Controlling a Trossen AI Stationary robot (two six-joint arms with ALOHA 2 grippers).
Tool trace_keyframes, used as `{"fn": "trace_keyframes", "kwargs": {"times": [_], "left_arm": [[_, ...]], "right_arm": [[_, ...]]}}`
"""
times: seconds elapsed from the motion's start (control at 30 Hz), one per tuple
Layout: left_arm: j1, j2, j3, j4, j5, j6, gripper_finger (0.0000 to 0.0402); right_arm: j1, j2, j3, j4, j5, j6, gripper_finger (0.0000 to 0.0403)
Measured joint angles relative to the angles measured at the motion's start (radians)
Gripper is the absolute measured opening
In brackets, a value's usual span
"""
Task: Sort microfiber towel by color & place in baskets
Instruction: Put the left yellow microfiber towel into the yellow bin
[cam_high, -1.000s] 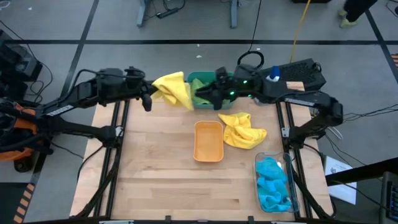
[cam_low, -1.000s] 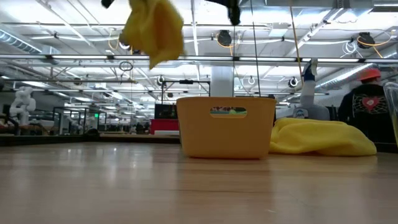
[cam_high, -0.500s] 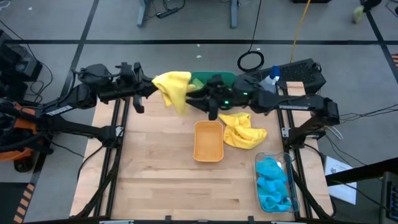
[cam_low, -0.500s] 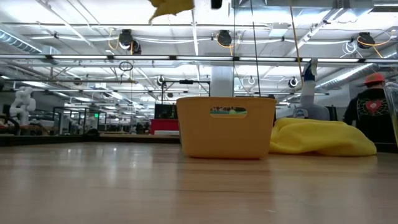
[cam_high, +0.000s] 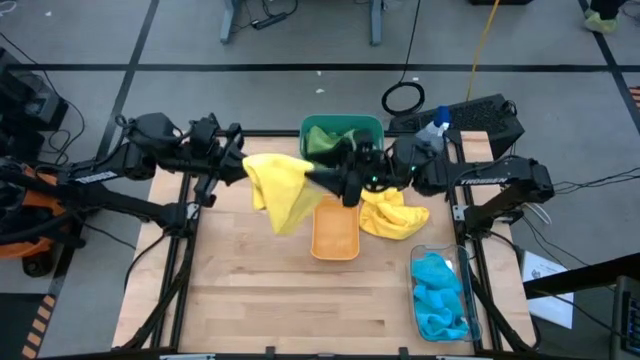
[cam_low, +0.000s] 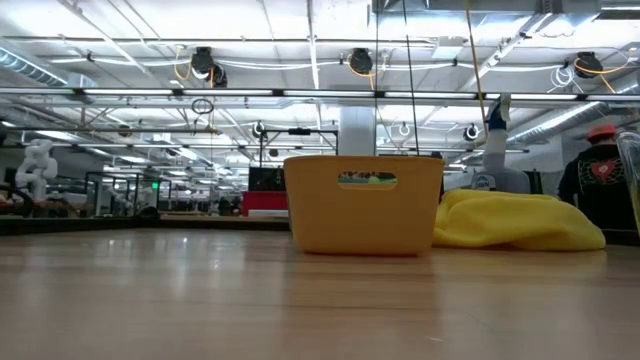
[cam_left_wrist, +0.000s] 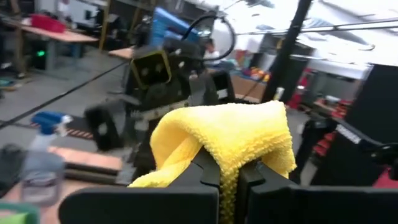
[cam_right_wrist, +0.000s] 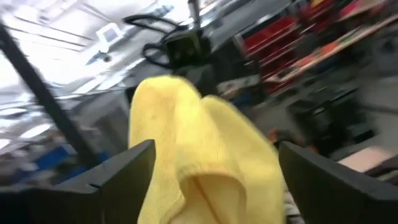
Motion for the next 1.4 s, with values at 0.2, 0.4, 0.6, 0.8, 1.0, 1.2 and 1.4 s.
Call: {"fn": "trace_keyframes", "kwargs": {"times": [0.2,0.4,0.6,0.8,1.0,1.2,1.4], "left_arm": [[-0.097,0.039,0.0,0.078,-0.001,-0.001,0.0002],[-0.21,0.114,0.0,0.179,-0.012,-0.029,0.0002],[-0.307,0.201,0.0,0.277,-0.053,-0.06,0.0002],[-0.358,0.256,0.0,0.272,-0.169,-0.135,0.0016],[-0.363,0.269,0.0,0.202,-0.224,-0.242,0.0057],[-0.363,0.267,0.0,0.046,-0.311,-0.299,0.0066],[-0.362,0.284,0.0,-0.108,-0.512,-0.321,0.0067]], "right_arm": [[0.097,0.036,0.0,0.101,0.072,0.04,0.0336],[0.163,0.053,-0.001,0.134,0.168,0.055,0.0274],[0.225,0.052,0.0,0.11,0.17,0.06,0.0142],[0.283,0.052,0.0,0.074,0.173,0.066,0.0011],[0.323,0.028,0.0,0.008,0.22,0.072,0.0011],[0.339,-0.021,0.0,-0.151,0.269,0.094,0.0003],[0.326,-0.056,0.0,-0.342,0.312,0.154,0.0002]]}}
